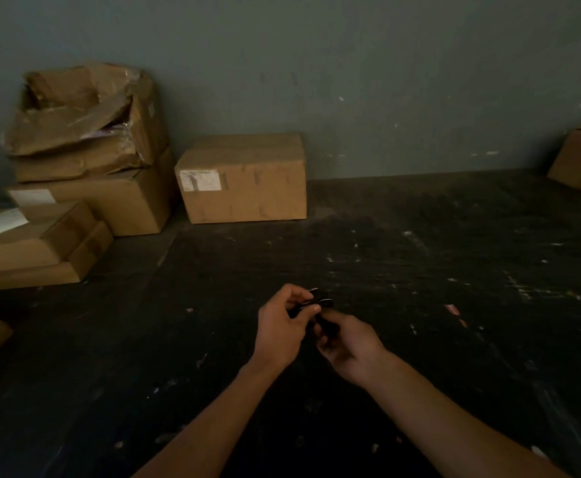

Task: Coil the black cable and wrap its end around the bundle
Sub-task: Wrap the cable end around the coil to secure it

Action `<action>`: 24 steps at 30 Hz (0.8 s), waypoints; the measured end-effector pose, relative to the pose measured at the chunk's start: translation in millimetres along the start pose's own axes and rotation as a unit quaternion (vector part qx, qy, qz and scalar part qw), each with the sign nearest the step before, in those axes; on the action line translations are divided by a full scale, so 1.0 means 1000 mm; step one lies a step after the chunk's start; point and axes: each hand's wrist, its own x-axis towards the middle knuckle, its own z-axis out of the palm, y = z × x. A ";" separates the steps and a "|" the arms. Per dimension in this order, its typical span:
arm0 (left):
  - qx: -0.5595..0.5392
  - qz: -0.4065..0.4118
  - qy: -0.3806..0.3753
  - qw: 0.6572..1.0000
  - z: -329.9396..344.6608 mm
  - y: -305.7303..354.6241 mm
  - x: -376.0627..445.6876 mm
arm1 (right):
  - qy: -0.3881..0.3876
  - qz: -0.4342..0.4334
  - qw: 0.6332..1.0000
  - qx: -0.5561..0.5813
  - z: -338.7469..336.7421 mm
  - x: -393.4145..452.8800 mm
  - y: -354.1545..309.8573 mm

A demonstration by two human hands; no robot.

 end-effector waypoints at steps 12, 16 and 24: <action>-0.008 -0.036 0.011 0.999 0.005 -0.010 0.023 | -0.035 0.032 0.998 0.050 -0.001 0.019 -0.011; -0.058 -0.073 -0.021 0.995 0.010 -0.009 0.029 | -0.011 0.023 0.999 0.020 -0.004 0.024 -0.014; -0.065 -0.089 -0.008 0.994 0.012 -0.015 0.029 | -0.017 -0.014 0.999 -0.044 -0.006 0.025 -0.018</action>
